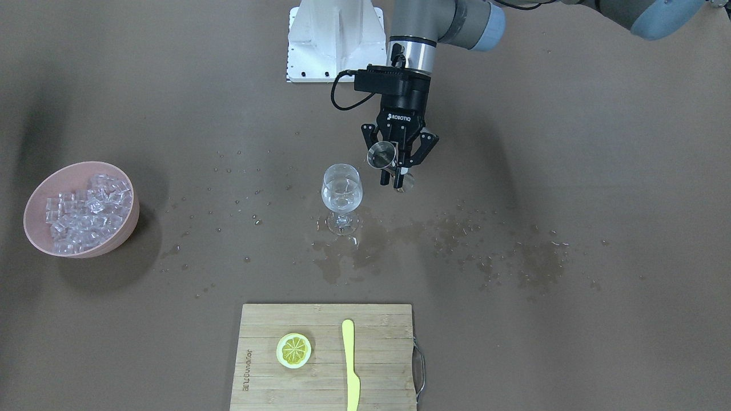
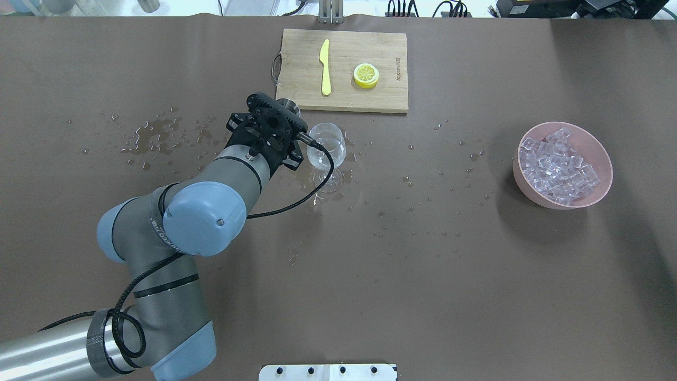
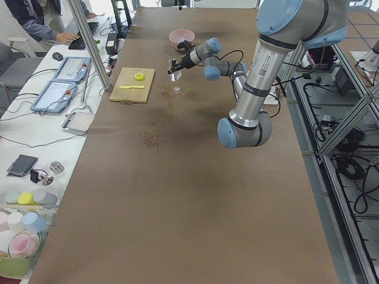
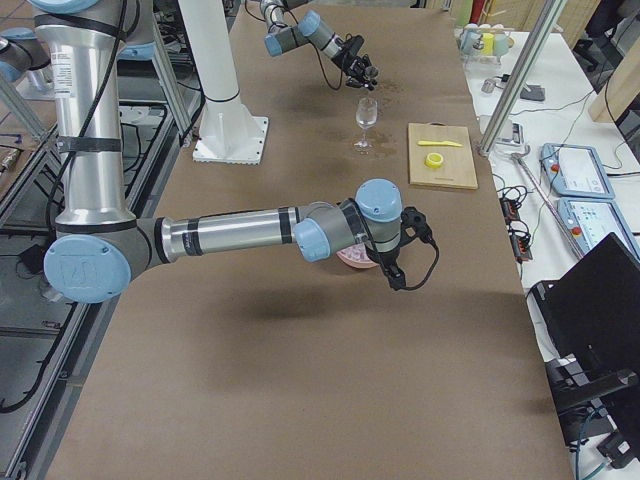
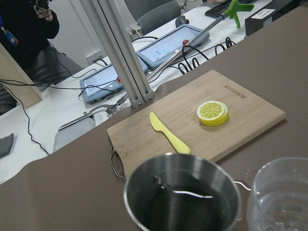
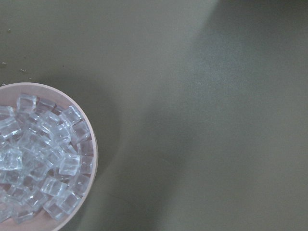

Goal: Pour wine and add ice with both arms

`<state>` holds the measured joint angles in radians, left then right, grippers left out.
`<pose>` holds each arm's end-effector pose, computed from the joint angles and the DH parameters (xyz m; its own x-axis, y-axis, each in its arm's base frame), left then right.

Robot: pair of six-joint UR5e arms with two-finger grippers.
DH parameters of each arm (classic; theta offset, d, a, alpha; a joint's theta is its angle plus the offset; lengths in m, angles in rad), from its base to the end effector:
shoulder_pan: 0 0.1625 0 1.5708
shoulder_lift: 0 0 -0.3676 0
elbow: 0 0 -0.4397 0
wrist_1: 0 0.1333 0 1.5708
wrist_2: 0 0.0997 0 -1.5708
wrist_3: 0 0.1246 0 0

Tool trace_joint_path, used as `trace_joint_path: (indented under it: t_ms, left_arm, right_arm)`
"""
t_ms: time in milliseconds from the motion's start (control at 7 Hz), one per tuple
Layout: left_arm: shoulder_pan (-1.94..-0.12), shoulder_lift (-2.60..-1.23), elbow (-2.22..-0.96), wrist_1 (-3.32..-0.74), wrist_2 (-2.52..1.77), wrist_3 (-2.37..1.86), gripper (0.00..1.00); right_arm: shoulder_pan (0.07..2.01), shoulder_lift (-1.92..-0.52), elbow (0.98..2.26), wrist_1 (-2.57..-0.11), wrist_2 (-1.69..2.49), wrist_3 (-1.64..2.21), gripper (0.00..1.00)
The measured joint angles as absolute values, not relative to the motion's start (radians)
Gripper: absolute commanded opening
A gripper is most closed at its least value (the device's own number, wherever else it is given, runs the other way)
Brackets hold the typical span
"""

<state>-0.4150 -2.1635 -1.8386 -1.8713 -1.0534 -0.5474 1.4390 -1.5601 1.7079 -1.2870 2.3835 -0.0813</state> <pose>0.4989 -0.4328 0.0857 0.8435 0.4393 -0.3091 0.0871 0.4559 0.8858 -0.0318 -0.5660 0.5014 0.6298 -0.4633 0.6234 0.1711 0.8657 0.4705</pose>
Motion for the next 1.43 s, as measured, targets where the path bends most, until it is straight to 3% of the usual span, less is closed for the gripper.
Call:
trace_joint_path:
  t_ms: [714, 1429]
  left_arm:
    - [-0.405, -2.284, -1.845, -1.522, -1.055, -0.342, 0.00]
    - [-0.383, -2.327, -1.841, -1.401, -1.058, -0.172, 0.00]
  right_arm:
    - [1.439, -1.560, 1.705, -1.287, 2.385, -0.081, 1.00]
    - [1.439, -1.559, 1.692, -1.288, 2.390, -0.083, 1.00]
